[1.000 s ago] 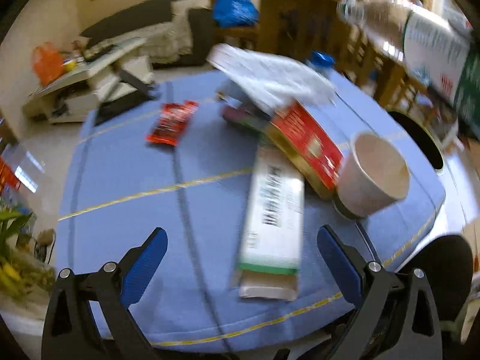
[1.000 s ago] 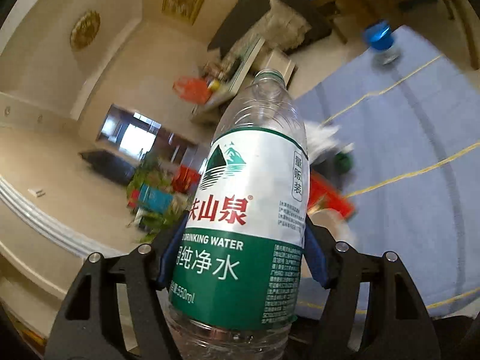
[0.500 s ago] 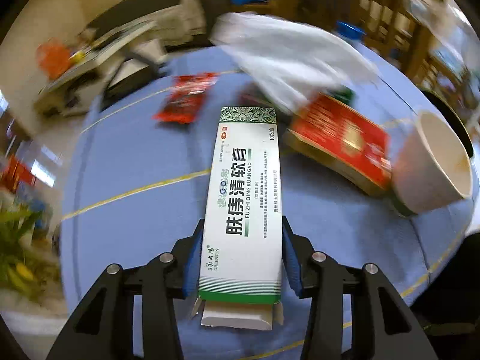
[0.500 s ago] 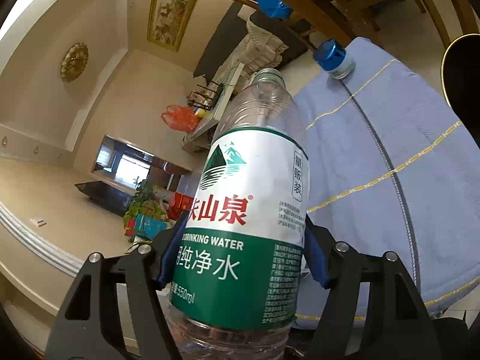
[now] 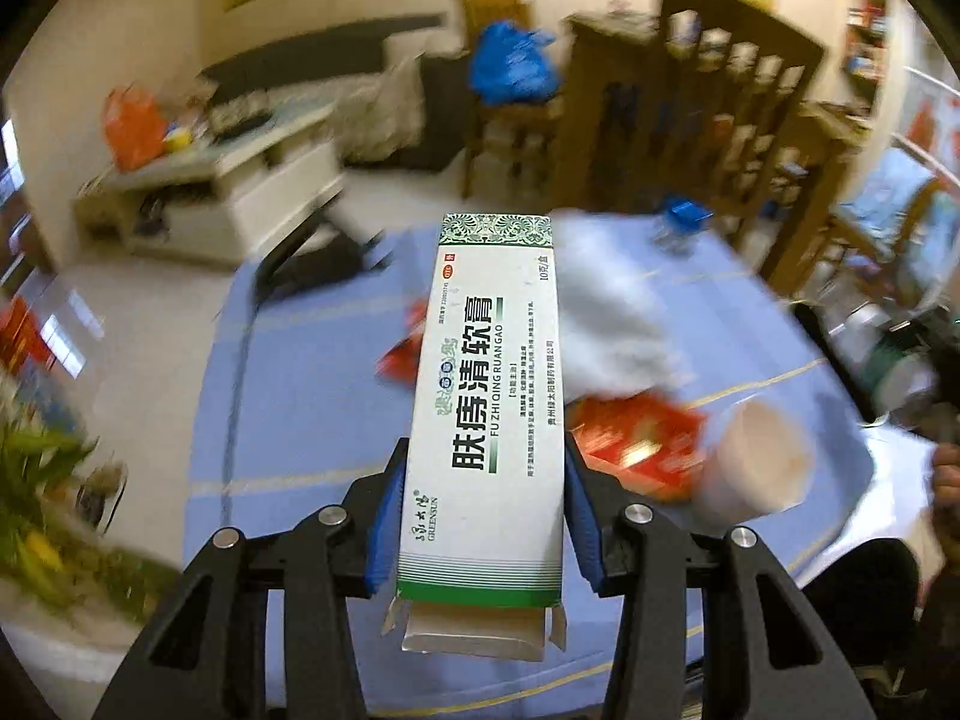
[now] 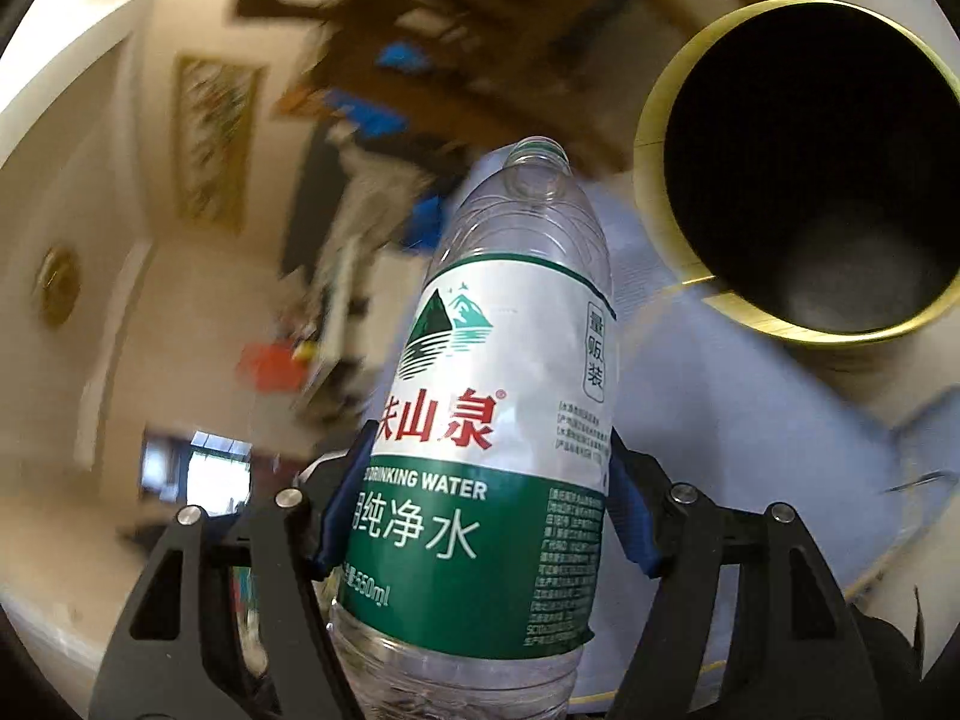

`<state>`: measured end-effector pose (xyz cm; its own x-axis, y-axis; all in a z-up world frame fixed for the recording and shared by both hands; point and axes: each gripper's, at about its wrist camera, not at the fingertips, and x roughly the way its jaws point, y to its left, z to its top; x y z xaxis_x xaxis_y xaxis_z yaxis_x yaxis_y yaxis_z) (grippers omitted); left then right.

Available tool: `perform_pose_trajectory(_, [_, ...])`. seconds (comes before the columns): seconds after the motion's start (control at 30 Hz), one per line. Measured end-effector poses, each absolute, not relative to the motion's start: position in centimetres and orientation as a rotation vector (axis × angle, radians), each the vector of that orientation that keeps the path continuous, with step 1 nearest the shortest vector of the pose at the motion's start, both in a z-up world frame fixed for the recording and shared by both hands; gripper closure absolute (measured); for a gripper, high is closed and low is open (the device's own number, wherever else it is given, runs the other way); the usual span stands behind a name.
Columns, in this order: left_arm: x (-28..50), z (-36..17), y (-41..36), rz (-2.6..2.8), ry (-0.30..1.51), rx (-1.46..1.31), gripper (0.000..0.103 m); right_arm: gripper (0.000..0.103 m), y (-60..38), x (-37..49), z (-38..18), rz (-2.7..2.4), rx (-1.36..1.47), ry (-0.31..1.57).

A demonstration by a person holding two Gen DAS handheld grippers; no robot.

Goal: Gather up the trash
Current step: 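Carry both items to the black bin and release them inside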

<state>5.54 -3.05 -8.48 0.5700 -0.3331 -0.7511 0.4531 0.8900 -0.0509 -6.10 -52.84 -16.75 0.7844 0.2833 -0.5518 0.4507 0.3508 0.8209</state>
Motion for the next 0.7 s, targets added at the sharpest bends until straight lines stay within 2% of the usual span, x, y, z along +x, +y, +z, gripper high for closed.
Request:
perform_pose_trajectory(0.17, [3.8, -5.7, -12.7, -0.673, 0.79, 0.2, 0.058, 0.034, -56.7, -7.5, -20.1, -0.264, 1.299, 0.702])
perform_pose_trajectory(0.23, [3.1, -5.5, -16.0, -0.739, 0.792, 0.214, 0.058, 0.031, -58.1, -7.7, -21.1, -0.315, 1.312, 0.69])
perform_pose_trajectory(0.27, [2.7, -5.5, -18.4, -0.781, 0.795, 0.225, 0.058, 0.015, -59.1, -7.8, -21.4, -0.354, 1.301, 0.668])
perform_pose_trajectory(0.3, [2.2, -5.7, -20.7, -0.816, 0.803, 0.24, 0.058, 0.005, -59.4, -8.0, -21.5, -0.384, 1.283, 0.651])
perform_pose_trajectory(0.7, [1.0, -11.7, -40.4, -1.054, 0.984, 0.323, 0.057, 0.005, -63.5, -16.2, -21.4, -0.663, 1.344, 0.257])
